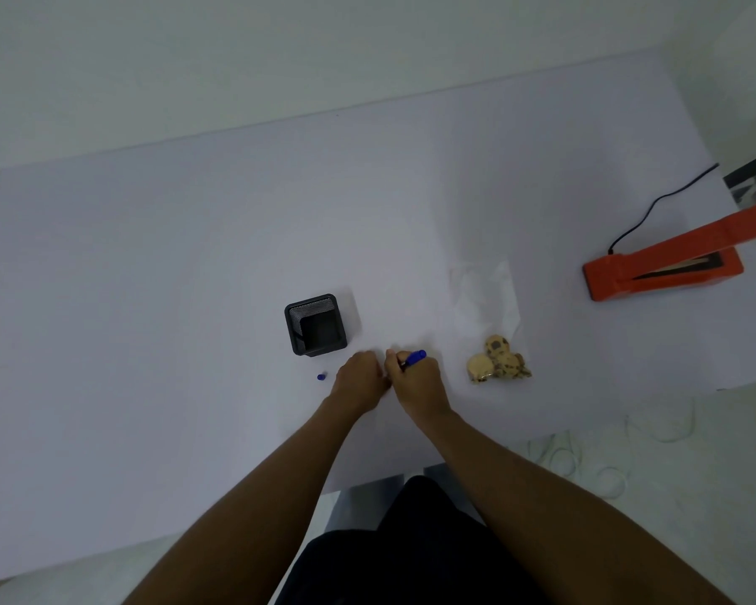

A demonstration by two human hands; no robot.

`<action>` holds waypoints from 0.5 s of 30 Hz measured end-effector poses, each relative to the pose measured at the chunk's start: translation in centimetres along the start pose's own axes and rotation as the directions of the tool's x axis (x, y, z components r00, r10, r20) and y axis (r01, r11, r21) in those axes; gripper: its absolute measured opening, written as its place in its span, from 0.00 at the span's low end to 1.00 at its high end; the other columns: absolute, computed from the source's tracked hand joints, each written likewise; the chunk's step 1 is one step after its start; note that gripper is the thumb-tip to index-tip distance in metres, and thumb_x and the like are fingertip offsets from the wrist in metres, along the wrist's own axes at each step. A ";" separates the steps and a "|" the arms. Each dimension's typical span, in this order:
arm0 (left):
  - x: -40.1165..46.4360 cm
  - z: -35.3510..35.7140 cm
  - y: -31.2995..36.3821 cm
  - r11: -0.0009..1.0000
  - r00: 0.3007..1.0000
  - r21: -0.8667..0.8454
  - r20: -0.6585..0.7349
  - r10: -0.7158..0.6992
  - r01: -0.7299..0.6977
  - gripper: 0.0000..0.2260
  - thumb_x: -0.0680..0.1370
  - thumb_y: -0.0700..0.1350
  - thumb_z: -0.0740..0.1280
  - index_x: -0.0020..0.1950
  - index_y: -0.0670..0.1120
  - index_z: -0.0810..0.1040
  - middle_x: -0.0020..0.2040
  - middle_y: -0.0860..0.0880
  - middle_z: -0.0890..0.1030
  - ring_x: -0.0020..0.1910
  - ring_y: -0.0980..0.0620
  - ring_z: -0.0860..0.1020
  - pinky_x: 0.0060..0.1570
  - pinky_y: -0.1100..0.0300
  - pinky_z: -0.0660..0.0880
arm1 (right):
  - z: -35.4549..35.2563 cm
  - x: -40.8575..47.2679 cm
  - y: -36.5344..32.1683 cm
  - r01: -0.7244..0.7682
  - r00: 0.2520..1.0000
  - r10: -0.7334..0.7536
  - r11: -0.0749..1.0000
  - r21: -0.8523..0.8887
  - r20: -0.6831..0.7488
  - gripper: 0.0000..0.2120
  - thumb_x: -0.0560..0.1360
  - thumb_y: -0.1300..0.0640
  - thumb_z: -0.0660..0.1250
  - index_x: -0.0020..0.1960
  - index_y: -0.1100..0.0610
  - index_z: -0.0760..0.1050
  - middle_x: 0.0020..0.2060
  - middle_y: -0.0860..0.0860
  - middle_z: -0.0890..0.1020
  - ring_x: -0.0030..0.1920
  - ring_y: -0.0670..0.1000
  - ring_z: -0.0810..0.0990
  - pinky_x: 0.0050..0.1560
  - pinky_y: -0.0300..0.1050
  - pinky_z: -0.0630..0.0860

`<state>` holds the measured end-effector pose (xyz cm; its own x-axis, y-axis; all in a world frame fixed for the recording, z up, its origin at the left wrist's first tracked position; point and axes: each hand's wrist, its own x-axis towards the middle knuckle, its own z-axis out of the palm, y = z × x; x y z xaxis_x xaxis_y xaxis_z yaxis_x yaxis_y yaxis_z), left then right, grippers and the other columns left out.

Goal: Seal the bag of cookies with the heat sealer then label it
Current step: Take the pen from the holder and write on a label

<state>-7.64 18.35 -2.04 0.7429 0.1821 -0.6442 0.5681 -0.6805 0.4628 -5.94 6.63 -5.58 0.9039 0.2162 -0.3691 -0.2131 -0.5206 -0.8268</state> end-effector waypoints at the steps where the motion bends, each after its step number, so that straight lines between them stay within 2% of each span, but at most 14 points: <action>1: 0.0 0.0 0.0 1.000 1.000 0.003 -0.001 0.000 0.000 0.09 0.77 0.45 0.68 0.41 0.43 0.70 0.42 0.43 0.75 0.38 0.49 0.72 0.39 0.57 0.69 | -0.1 0.0 0.0 0.011 1.000 -0.011 1.000 -0.008 -0.004 0.22 0.81 0.57 0.64 0.28 0.54 0.69 0.23 0.51 0.73 0.24 0.47 0.72 0.29 0.41 0.71; 7: -0.2 0.0 0.2 0.999 1.000 0.036 -0.005 -0.009 0.009 0.08 0.78 0.44 0.67 0.44 0.41 0.72 0.48 0.39 0.79 0.40 0.48 0.72 0.40 0.57 0.68 | 0.0 0.0 0.3 0.080 0.996 -0.082 0.994 -0.079 -0.022 0.23 0.81 0.57 0.64 0.28 0.50 0.67 0.23 0.47 0.71 0.24 0.45 0.70 0.30 0.39 0.70; 12: -0.3 -0.2 0.3 0.999 1.000 0.046 0.004 0.007 -0.007 0.10 0.79 0.44 0.66 0.50 0.37 0.75 0.49 0.39 0.79 0.46 0.42 0.78 0.42 0.59 0.68 | 0.6 0.2 0.7 0.069 0.997 -0.070 0.993 -0.096 -0.017 0.20 0.81 0.55 0.64 0.30 0.56 0.72 0.24 0.50 0.74 0.25 0.48 0.72 0.31 0.44 0.74; 15: -0.3 -0.2 0.3 0.999 1.000 0.047 0.004 0.014 -0.014 0.09 0.79 0.44 0.66 0.50 0.38 0.76 0.49 0.40 0.79 0.47 0.43 0.79 0.42 0.59 0.70 | 0.6 0.4 0.7 0.065 0.998 -0.067 0.991 -0.116 -0.012 0.20 0.81 0.54 0.64 0.31 0.55 0.72 0.25 0.50 0.74 0.25 0.47 0.72 0.32 0.42 0.73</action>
<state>-7.63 18.22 -1.60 0.7495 0.1701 -0.6398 0.5404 -0.7154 0.4429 -5.98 6.82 -6.53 0.9207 0.2404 -0.3074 -0.1091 -0.5977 -0.7943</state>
